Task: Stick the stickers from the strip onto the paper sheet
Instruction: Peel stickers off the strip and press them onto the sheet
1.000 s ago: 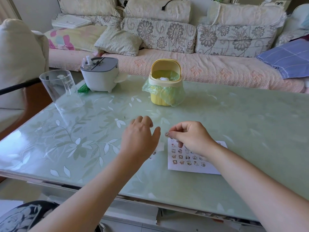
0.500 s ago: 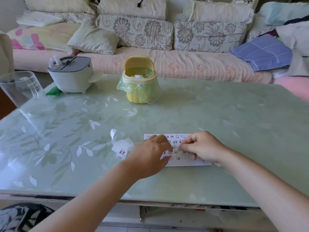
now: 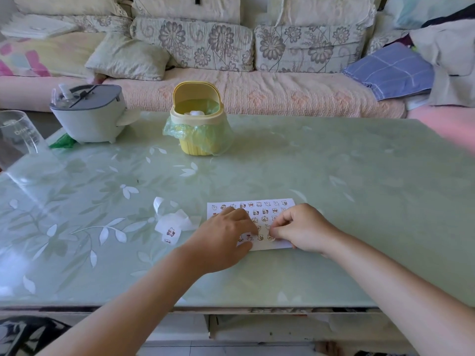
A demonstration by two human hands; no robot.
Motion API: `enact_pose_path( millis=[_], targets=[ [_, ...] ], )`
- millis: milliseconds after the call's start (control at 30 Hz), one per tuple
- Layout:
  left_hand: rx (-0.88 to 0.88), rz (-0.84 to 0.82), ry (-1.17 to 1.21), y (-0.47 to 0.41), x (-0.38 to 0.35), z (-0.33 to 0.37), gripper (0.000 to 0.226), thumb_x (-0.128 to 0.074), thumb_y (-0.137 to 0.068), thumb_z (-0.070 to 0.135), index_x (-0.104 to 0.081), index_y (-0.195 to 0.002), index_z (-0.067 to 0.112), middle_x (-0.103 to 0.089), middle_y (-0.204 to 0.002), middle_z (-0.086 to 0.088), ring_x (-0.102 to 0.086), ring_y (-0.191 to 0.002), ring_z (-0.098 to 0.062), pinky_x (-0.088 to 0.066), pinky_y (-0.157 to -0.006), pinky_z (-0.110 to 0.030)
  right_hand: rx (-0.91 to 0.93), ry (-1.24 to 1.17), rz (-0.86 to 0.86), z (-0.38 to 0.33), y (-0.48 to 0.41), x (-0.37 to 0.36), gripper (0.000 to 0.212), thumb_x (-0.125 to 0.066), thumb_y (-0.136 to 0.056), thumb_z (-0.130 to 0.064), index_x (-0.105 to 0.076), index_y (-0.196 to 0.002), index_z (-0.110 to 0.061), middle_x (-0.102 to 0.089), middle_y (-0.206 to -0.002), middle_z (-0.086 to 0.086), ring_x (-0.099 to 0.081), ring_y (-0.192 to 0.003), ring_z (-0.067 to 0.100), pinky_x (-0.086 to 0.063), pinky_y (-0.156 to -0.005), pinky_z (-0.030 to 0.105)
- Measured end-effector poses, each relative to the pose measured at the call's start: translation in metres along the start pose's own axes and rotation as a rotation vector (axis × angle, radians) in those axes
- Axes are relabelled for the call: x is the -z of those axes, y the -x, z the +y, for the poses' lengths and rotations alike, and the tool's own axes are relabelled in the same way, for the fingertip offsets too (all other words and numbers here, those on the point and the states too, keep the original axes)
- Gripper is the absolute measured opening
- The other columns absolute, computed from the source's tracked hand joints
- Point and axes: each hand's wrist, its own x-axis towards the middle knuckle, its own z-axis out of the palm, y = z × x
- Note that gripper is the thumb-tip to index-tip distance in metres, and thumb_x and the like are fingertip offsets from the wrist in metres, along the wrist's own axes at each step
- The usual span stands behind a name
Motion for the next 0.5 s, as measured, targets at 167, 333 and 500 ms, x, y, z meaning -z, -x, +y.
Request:
enact_pose_path(
  millis=[167, 333, 500],
  targets=[
    [0.001, -0.014, -0.014, -0.001, -0.001, 0.000, 0.025, -0.056, -0.088, 0.035, -0.065, -0.110, 0.031, -0.055, -0.110, 0.010, -0.048, -0.104, -0.017, -0.048, -0.085, -0.040, -0.003, 0.046, 0.029, -0.002, -0.001, -0.002, 0.009, -0.075, -0.079, -0.023, -0.077, -0.071, -0.027, -0.072, -0.072, -0.016, -0.063, -0.072, 0.002, -0.045, -0.062, 0.019],
    [0.012, -0.030, -0.036, -0.001, 0.000, 0.002, 0.026, -0.056, -0.089, 0.033, -0.064, -0.114, 0.032, -0.055, -0.112, 0.008, -0.047, -0.107, -0.018, -0.048, -0.085, -0.039, -0.020, 0.110, 0.041, -0.004, -0.002, -0.004, 0.010, -0.073, -0.077, -0.022, -0.076, -0.070, -0.027, -0.069, -0.069, -0.017, -0.063, -0.069, 0.004, -0.045, -0.059, 0.019],
    [-0.005, -0.025, -0.076, 0.002, -0.003, 0.006, 0.033, -0.054, -0.091, 0.026, -0.061, -0.121, 0.038, -0.053, -0.118, 0.008, -0.046, -0.109, -0.016, -0.039, -0.086, -0.029, -0.052, 0.233, 0.057, -0.011, -0.002, -0.008, 0.014, -0.067, -0.074, -0.021, -0.075, -0.068, -0.032, -0.072, -0.076, -0.014, -0.070, -0.077, 0.011, -0.057, -0.067, 0.025]
  ],
)
